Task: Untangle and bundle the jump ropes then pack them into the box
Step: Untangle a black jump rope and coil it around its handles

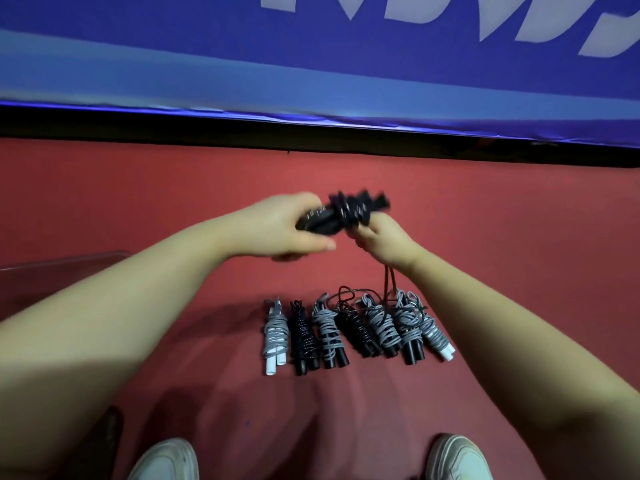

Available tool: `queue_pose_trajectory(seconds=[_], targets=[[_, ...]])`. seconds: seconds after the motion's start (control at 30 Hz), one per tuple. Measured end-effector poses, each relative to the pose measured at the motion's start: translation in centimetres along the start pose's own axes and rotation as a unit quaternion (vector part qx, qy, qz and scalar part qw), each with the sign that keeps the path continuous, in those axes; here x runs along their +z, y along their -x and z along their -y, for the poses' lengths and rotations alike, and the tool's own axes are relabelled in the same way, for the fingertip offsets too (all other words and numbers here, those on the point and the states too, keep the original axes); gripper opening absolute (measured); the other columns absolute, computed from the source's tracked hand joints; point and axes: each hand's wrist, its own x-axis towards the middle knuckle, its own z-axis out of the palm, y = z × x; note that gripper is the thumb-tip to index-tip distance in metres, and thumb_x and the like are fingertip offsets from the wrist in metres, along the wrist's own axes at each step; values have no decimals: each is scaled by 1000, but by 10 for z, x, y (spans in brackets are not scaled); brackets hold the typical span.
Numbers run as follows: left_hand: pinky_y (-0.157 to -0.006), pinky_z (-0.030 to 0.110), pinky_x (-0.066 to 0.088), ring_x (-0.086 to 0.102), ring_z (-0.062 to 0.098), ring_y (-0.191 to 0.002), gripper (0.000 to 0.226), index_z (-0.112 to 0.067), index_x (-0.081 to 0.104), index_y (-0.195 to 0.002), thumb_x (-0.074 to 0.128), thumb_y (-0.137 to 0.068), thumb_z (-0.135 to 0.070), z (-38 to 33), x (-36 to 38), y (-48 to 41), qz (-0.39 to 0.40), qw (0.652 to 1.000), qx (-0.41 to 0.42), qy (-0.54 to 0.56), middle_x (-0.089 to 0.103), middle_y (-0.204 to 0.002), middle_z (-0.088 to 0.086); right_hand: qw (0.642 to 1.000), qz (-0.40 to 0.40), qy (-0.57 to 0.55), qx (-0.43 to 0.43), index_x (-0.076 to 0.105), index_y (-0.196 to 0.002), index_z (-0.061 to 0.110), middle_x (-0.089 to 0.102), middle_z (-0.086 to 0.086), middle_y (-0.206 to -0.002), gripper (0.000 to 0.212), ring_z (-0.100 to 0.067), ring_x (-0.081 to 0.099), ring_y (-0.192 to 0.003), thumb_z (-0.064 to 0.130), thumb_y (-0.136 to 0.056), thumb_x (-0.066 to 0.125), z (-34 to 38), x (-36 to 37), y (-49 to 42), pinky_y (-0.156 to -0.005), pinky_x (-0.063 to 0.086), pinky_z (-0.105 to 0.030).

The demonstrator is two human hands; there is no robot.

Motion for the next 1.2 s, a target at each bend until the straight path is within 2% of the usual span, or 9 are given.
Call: queue_pose_trajectory(seconds=[0.13,0.33,0.47,0.6,0.7,0.8,0.9,1.03,1.2], targets=[[-38,21,36,47,9,-44,21,-16,41,-82,58,-93,-13,3,-23,-4,-111,968,4,224,51,-64,2,999,-7,27,40,52,-84,24,45,2,-66,19,-13,41,-58,27,-99,42,-19,15,11,-59,35,-28],[-39,22,36,45,11,-46,40,-14,28,-112,62,-91,-18,27,-20,-14,-216,940,-85,250,52,-71,5,995,7,30,91,56,-85,21,44,6,-67,23,-12,43,-64,30,-100,41,-22,2,9,-60,36,-22],[-40,22,37,46,14,-47,70,-24,15,-144,61,-92,-16,35,-13,-28,-207,939,-139,236,53,-70,6,967,-17,250,49,59,-107,19,63,-5,-92,36,-28,57,-90,41,-100,33,-16,-17,6,-75,43,-33],[-37,19,33,44,12,-46,51,-23,35,-137,59,-93,-15,38,-1,-40,-178,944,-158,229,50,-69,4,924,-100,369,18,59,-113,16,64,-12,-107,31,-33,59,-97,38,-97,44,-21,-60,-2,-68,40,-34],[-39,20,34,45,13,-47,52,-28,36,-137,59,-92,-16,20,15,-47,-133,964,-113,200,52,-67,3,910,-148,362,140,61,-113,14,61,-16,-113,31,-35,56,-102,34,-98,42,-41,-97,3,-76,42,-35],[-41,21,35,46,12,-48,52,-29,35,-137,59,-93,-17,-5,28,-60,-112,972,-65,196,52,-68,2,837,-132,395,354,57,-122,15,54,-16,-122,44,-34,48,-114,44,-100,32,-72,-107,14,-90,41,-39],[-41,21,36,46,11,-48,51,-29,34,-137,58,-93,-17,-28,46,-74,-80,974,-36,210,52,-68,2,867,-80,75,485,58,-89,3,54,-15,-79,45,-27,55,-70,37,-102,32,-90,-84,31,-56,50,-30],[-40,20,35,46,11,-47,52,-26,33,-138,57,-93,-17,-37,57,-91,-130,958,-39,251,53,-69,2,880,-234,-284,300,43,-71,12,48,-5,-68,34,-15,43,-54,22,-103,35,-65,-76,10,-40,45,-20],[-42,20,32,42,11,-45,37,-27,37,-125,54,-95,-13,-22,43,-102,-194,928,-16,318,48,-67,2,943,-331,-38,17,60,-81,13,60,-2,-86,27,-11,52,-80,19,-99,41,-14,-121,-43,-71,36,-18]])
